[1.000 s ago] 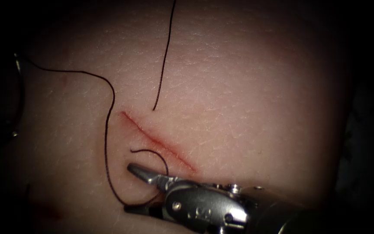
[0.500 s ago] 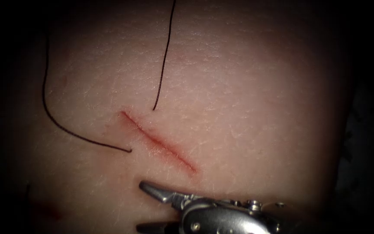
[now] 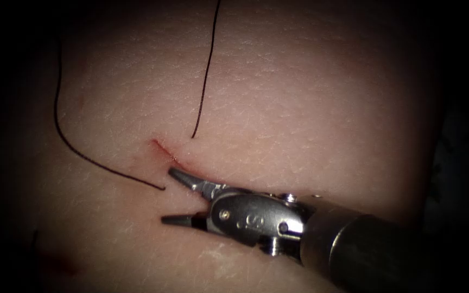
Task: Wound Closure
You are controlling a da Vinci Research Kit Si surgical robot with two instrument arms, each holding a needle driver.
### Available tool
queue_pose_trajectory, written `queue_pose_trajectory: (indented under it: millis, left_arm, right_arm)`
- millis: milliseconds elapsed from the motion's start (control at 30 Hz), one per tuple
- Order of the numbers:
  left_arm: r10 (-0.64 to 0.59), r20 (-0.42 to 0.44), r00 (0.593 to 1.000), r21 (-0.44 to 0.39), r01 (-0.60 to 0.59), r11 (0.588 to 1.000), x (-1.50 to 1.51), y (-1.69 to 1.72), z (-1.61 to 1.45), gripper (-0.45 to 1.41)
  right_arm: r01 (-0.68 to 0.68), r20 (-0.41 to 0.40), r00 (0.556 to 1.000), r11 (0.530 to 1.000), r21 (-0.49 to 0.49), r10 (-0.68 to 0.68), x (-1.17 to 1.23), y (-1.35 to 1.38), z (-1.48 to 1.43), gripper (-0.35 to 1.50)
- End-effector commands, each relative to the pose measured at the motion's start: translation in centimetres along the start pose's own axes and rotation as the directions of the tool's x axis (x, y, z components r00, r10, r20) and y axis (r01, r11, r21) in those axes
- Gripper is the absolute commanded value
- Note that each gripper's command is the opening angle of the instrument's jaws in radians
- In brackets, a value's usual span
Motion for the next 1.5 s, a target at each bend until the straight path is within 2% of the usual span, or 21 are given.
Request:
queue_pose_trajectory:
  millis: [33, 167, 267, 333, 367, 400, 567, 700, 967, 1267, 1400, 1500]
  left_arm:
    - [0.004, -0.001, 1.0, -0.001, -0.004, 1.0, -0.08, 0.1, 0.01, -0.45]
    - [0.003, -0.013, 1.0, -0.001, -0.003, 1.0, -0.08, 0.17, 0.02, -0.45]
    - [0.0, -0.015, 1.0, -0.004, 0.0, 1.0, -0.08, 0.2, 0.02, -0.45]
    - [0.001, -0.013, 1.0, -0.005, -0.001, 1.0, -0.08, 0.21, 0.02, -0.45]
    - [0.002, -0.013, 1.0, -0.005, -0.002, 1.0, -0.08, 0.21, 0.02, -0.45]
    - [0.003, -0.013, 1.0, -0.009, -0.003, 1.0, -0.09, 0.21, 0.02, -0.45]
    - [-0.007, -0.013, 1.0, -0.011, 0.007, 1.0, -0.09, 0.22, 0.02, -0.45]
    - [-0.011, -0.017, 1.0, -0.027, 0.011, 1.0, -0.09, 0.3, 0.05, -0.45]
    - [-0.011, -0.026, 1.0, -0.092, 0.009, 0.996, -0.13, 0.64, 0.24, -0.45]
    - [-0.034, -0.02, 0.999, -0.119, 0.032, 0.992, -0.28, 0.89, 0.32, -0.45]
    - [-0.04, -0.014, 0.999, -0.126, 0.038, 0.991, -0.33, 0.92, 0.31, -0.45]
    - [-0.046, -0.015, 0.999, -0.127, 0.044, 0.991, -0.33, 0.93, 0.31, -0.45]
  right_arm:
    - [-0.007, -0.002, 1.0, 1.0, 0.001, 0.007, -0.08, -0.07, 0.13, 1.37]
    - [-0.028, -0.006, 1.0, 1.0, 0.014, 0.028, -0.11, -0.13, 0.24, 1.22]
    - [-0.024, -0.002, 1.0, 0.999, 0.022, 0.024, -0.13, -0.15, 0.27, 0.98]
    - [-0.022, 0.001, 1.0, 0.999, 0.031, 0.022, -0.15, -0.15, 0.26, 0.58]
    - [-0.021, 0.001, 1.0, 0.999, 0.041, 0.021, -0.16, -0.15, 0.25, 0.21]
    - [-0.02, -0.004, 1.0, 0.998, 0.051, 0.02, -0.17, -0.16, 0.22, -0.35]
    - [-0.021, 0.009, 1.0, 0.997, 0.076, 0.02, -0.15, -0.2, 0.11, -0.35]
    - [-0.011, 0.011, 1.0, 0.997, 0.079, 0.011, -0.03, -0.36, 0.05, -0.35]
    - [0.029, 0.007, 1.0, 0.989, 0.144, -0.03, 0.37, -1.0, 0.08, -0.35]
    - [0.03, 0.001, 1.0, 0.977, 0.209, -0.031, 0.72, -1.7, 0.15, -0.35]
    - [0.043, -0.001, 0.999, 0.971, 0.234, -0.043, 0.87, -1.89, 0.19, -0.35]
    - [0.041, -0.011, 0.999, 0.969, 0.245, -0.039, 0.94, -1.88, 0.22, -0.35]
